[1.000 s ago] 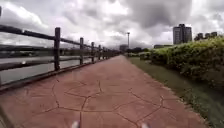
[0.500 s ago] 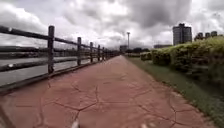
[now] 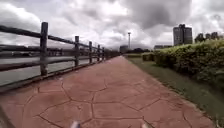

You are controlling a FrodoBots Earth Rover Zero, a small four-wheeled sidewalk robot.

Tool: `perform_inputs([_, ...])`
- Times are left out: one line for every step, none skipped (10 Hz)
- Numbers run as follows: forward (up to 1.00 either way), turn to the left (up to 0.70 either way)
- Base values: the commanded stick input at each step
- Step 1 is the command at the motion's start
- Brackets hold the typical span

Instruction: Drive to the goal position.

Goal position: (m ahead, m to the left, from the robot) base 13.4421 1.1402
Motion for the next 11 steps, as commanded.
perform_inputs([0.70, 0.00])
perform_inputs([0.70, 0.00])
perform_inputs([0.70, 0.00])
perform_inputs([0.70, 0.00])
perform_inputs([0.70, 0.00])
perform_inputs([0.70, 0.00])
perform_inputs([0.70, 0.00])
perform_inputs([0.70, 0.00])
perform_inputs([0.70, 0.00])
perform_inputs([0.70, 0.00])
perform_inputs([0.70, 0.00])
